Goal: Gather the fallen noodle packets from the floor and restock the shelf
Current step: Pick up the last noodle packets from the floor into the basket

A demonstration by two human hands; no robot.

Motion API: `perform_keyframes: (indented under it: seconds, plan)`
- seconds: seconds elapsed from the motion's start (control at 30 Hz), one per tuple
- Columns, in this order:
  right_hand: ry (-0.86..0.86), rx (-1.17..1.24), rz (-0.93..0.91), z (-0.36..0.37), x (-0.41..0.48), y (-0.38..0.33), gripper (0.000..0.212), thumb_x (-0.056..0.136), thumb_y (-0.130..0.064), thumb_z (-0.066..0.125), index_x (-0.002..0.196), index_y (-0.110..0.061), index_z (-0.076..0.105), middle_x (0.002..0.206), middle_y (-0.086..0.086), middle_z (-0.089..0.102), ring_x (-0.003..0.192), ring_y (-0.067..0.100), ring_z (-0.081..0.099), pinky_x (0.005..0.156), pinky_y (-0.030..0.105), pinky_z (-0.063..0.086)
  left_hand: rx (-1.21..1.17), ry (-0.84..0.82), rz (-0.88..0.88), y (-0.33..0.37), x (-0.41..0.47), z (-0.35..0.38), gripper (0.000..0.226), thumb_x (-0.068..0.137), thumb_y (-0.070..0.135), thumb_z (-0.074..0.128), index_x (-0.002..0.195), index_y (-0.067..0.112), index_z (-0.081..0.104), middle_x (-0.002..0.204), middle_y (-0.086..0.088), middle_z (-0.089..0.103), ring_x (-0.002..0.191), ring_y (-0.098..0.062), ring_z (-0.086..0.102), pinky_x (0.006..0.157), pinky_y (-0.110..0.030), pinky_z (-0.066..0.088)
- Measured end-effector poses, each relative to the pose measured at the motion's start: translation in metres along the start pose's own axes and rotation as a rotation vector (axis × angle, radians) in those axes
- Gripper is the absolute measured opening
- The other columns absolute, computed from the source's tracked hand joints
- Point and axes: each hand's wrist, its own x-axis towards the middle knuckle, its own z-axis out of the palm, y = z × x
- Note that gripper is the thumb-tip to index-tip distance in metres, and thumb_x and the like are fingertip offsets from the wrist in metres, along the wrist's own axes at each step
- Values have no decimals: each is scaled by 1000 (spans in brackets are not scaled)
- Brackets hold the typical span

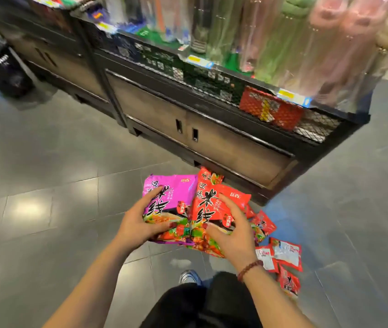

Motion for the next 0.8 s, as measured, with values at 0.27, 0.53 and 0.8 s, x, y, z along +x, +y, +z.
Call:
perform_keyframes:
  seconds: [0.27, 0.53, 0.8]
  plan:
    - [-350, -95, -144, 74, 84, -66, 68, 74, -16, 79, 123, -53, 50, 122, -20, 57, 107, -3, 59, 87, 27, 55, -133, 377, -87, -13, -6, -69, 89, 56, 42, 88, 131, 60, 44, 132, 6, 53, 110, -21, 63, 86, -41, 58]
    - [-597, -107, -211, 180, 226, -131, 67, 75, -11, 78, 124, -49, 53, 126, -8, 57, 107, 2, 60, 87, 28, 56, -239, 648, -139, 1, 85, -155, 84, 49, 50, 80, 127, 60, 49, 125, 14, 58, 104, -10, 65, 86, -39, 58]
    - [-780, -70, -279, 266, 355, -224, 67, 73, 1, 77, 119, -42, 54, 120, -15, 58, 101, -5, 61, 84, 19, 54, -310, 801, -168, 40, 179, -252, 84, 50, 41, 80, 125, 62, 49, 122, 19, 60, 101, -11, 68, 84, -41, 59]
